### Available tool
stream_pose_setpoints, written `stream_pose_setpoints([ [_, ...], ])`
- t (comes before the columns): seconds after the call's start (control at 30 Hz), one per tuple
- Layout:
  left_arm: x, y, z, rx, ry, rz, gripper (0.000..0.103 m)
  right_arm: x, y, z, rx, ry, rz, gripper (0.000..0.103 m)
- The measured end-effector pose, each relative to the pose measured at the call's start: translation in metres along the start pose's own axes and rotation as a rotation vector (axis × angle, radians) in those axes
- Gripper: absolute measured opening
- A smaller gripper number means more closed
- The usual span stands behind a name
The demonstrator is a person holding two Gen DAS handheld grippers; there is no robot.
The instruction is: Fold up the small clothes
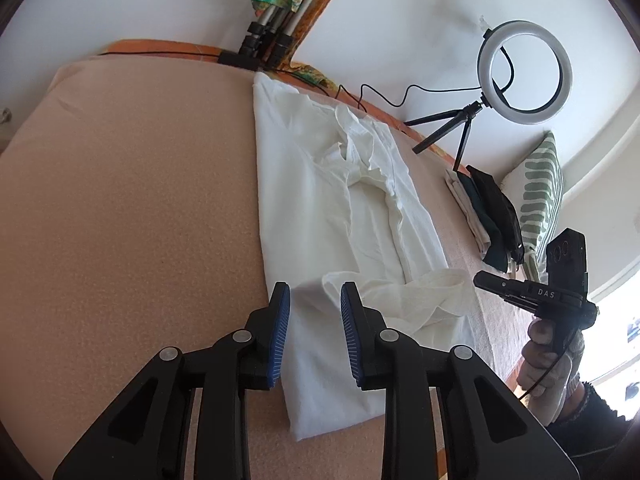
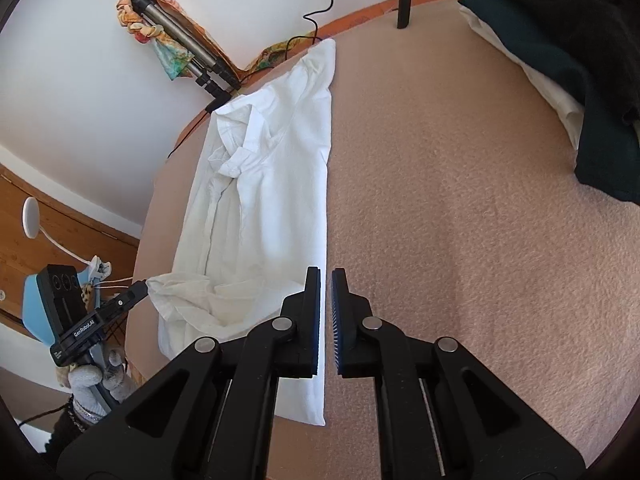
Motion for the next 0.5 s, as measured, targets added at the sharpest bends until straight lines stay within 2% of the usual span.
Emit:
stream_pose_setpoints([
  [0.07, -0.003, -0.004, 0.008, -0.012, -0.016, -0.042, 0.025, -0.005, 0.019, 0.001, 0.015, 0.028, 0.091, 0.006],
  [0.13, -0.01, -0.01, 0.01, -0.042, 0.004, -0.089, 0.024, -0.014, 0.036, -0.006, 0.065, 0.091, 0.162, 0.006],
  [0.23, -0.018, -0.021, 0.003, -0.099, 0.048, -0.127, 0.024, -0.027, 0.052, -0.028, 0.11, 0.183, 0.218, 0.006],
  [0.3, -0.019, -0.029, -0.006, -0.128, 0.077, -0.142, 0.024, -0.032, 0.056, -0.044, 0.108, 0.223, 0.239, 0.006],
  [0.43, -0.019, -0.033, -0.028, -0.11, 0.118, -0.144, 0.024, -0.026, 0.045, -0.06, 0.086, 0.231, 0.189, 0.006],
  [0.5, -0.018, -0.027, -0.035, -0.043, 0.118, -0.142, 0.024, -0.016, 0.035, -0.059, 0.005, 0.189, 0.165, 0.006],
])
Point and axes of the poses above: each gripper's, at about its wrist camera, not at the fingertips, and z roughly against the way its jaws point, y to its left, x to its top, the point moved 3 cm from there along -z, roughly the way its jaws point, and after that the axes turned 10 degrees about x, right-handed, at the moved point
